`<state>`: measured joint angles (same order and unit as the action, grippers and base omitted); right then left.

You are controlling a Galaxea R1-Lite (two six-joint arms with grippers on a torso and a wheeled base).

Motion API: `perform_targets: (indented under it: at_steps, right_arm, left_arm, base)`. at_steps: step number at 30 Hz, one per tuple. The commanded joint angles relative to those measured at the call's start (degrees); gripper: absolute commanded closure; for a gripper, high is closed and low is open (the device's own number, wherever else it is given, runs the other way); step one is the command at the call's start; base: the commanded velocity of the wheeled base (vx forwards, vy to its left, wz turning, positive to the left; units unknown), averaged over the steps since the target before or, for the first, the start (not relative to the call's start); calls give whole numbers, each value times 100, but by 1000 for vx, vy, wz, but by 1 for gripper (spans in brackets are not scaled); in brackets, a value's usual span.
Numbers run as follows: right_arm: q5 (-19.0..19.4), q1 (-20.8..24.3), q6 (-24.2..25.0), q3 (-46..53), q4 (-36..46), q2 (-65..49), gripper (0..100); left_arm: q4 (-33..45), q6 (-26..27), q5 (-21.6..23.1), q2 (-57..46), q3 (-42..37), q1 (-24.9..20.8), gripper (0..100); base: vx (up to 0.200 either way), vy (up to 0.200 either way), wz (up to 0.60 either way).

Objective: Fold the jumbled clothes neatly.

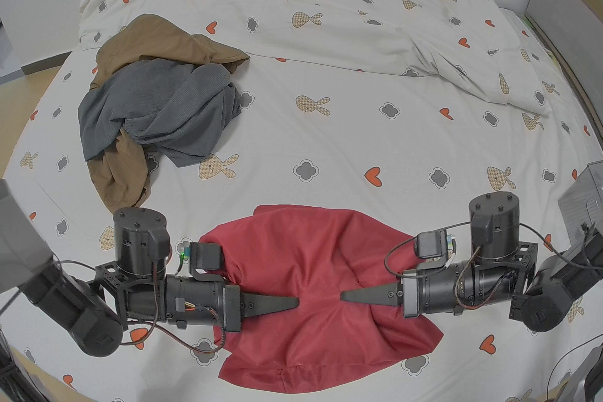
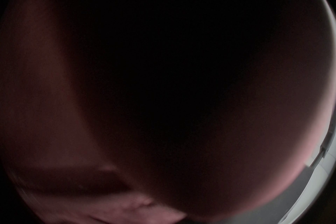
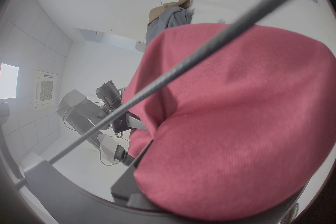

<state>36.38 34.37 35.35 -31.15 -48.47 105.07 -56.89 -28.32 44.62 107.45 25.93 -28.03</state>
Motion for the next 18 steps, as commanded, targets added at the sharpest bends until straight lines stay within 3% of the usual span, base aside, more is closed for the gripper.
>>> perform_targets:
  at_steps: [1, 4, 18]
  right_arm:
    - [1, 35, -2, -225, 356, -663, 100]
    - [-8, 70, -2, -278, 575, -813, 100]
    - [-8, 70, -11, -252, 672, -769, 100]
  left_arm:
    - [697, 2, 3, -936, 343, -1, 100]
    - [1040, 2, -6, -1121, 448, -1, 100]
    - [1058, 28, -6, -945, 448, -10, 100]
  base:
    - [0, 0, 0]
    - [0, 0, 0]
    - [0, 0, 0]
